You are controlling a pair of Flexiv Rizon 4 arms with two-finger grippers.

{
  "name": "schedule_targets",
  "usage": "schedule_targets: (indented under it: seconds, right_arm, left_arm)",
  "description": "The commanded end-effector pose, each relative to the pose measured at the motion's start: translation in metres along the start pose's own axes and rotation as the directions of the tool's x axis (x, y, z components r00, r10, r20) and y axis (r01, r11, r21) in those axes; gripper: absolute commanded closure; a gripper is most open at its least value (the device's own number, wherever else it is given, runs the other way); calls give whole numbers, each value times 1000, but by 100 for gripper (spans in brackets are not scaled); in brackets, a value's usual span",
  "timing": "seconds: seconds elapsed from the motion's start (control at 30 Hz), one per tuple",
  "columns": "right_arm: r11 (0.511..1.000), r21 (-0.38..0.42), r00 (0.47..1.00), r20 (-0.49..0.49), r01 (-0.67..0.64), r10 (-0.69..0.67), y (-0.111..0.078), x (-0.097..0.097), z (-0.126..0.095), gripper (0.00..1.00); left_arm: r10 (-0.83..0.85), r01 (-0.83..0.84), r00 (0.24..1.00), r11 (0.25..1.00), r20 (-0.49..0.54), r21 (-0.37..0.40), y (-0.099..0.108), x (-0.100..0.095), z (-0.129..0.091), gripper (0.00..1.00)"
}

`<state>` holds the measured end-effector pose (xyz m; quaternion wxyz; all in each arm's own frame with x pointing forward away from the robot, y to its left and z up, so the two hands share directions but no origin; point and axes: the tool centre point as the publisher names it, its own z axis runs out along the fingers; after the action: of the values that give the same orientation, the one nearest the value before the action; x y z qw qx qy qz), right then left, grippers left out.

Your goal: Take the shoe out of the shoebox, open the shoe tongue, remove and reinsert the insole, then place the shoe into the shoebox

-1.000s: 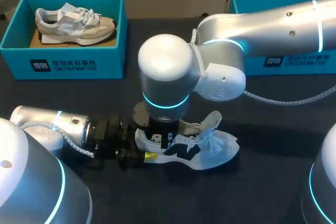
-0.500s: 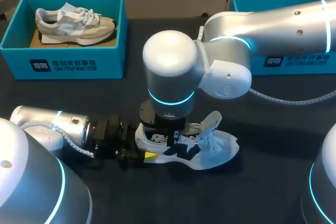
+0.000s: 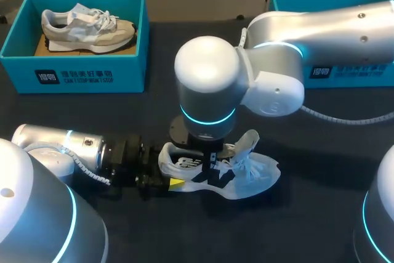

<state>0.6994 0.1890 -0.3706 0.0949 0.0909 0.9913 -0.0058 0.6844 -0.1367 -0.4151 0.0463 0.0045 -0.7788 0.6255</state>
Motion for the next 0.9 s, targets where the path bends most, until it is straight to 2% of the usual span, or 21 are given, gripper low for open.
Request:
schedule_targets:
  seconds: [0.03, 0.17, 0.2, 0.23, 0.43, 0.67, 0.9]
  right_arm:
    - [1000, -14, 1000, -3, -1, 1, -3, -2, 5, 100]
    - [1000, -17, 1000, 0, -3, 3, -3, -3, 6, 99]
    - [1000, -14, 1000, -3, -7, 7, -4, -4, 6, 90]
    - [1000, -13, 1000, -4, -8, 8, -4, -4, 7, 87]
    - [1000, -17, 999, -26, -21, 21, -5, -3, 13, 79]
    - [999, -31, 998, -58, -29, 27, -5, -2, 21, 80]
    - [999, -36, 997, -71, -32, 30, -4, -1, 26, 74]
  left_arm:
    - [-1, 1, 1000, 1000, 3, -2, -1, 0, 0, 100]
    - [-1, 1, 1000, 1000, 3, -2, -1, 0, 0, 100]
    - [-1, 1, 1000, 1000, 3, -2, -1, 0, 0, 100]
    - [-1, 1, 1000, 1000, 3, -2, -1, 0, 0, 100]
    - [-1, 1, 1000, 1000, 3, -2, -1, 0, 0, 100]
    - [-1, 1, 1000, 1000, 3, -2, -1, 0, 0, 100]
    - [-1, 1, 1000, 1000, 3, -2, -1, 0, 0, 100]
